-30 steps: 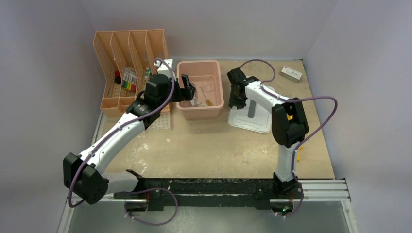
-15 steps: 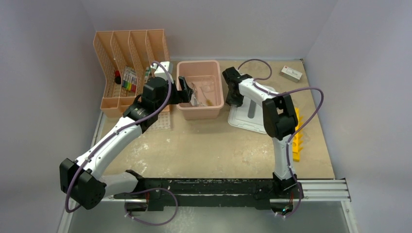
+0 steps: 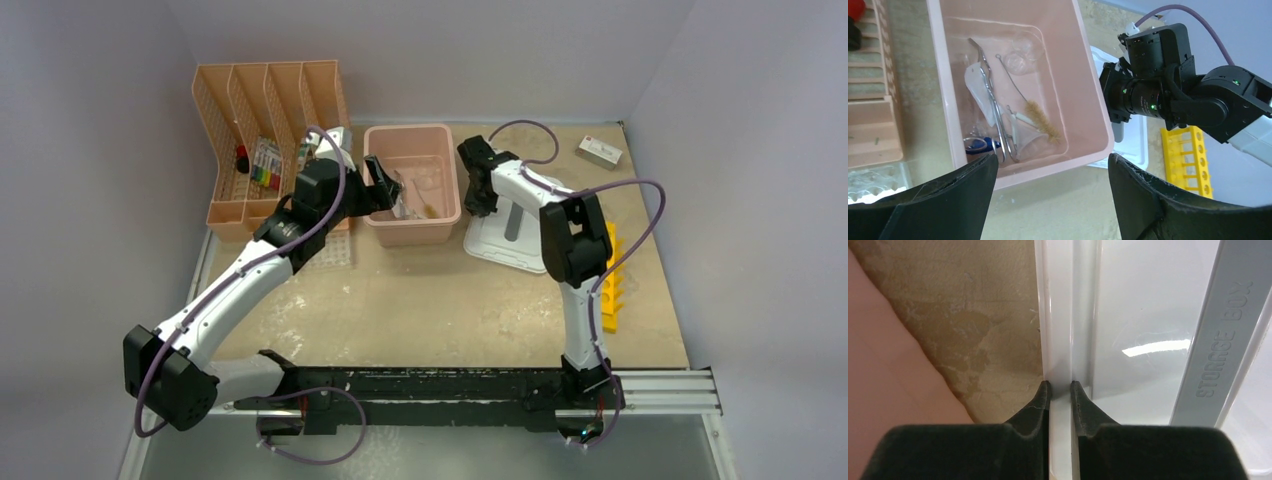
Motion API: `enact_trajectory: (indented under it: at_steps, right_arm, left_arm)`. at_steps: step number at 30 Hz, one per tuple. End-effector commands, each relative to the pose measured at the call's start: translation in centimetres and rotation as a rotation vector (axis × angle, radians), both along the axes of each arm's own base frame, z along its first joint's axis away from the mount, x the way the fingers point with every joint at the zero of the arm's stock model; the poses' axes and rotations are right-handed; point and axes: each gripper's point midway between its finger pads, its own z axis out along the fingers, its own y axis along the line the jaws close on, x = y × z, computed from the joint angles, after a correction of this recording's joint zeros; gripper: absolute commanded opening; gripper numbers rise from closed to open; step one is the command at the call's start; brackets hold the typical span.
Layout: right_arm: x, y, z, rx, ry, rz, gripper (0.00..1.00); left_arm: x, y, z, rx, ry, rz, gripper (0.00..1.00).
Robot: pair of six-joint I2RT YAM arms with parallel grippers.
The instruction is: Organize the chemistry lab equipment
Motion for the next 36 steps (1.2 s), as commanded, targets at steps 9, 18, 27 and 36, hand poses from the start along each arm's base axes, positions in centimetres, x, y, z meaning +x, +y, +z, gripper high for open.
enact_trajectory:
  at_steps: [9, 18, 27, 36]
  right_arm:
    - [0.7, 0.3, 13.4, 0.109, -0.305, 0.072, 0.01]
    - [-0.4, 1.4, 20.9, 0.235, -0.459, 0.166, 0.00]
    - [-2.1, 3.6, 25.6, 0.388, -0.509, 0.264, 0.00]
    - [-2.7, 5.6, 27.4, 0.527, -0.527, 0.284, 0.00]
  left_arm:
    - [-0.3, -3.4, 0.1, -0.169, 0.080, -0.081, 0.79]
    - [-0.1, -6.5, 0.6, -0.305, 0.122, -0.163, 0.78]
    - [1.3, -11.3, 1.9, -0.375, 0.112, -0.270, 0.75]
    - [2.3, -13.4, 2.0, -0.447, 0.135, -0.302, 0.71]
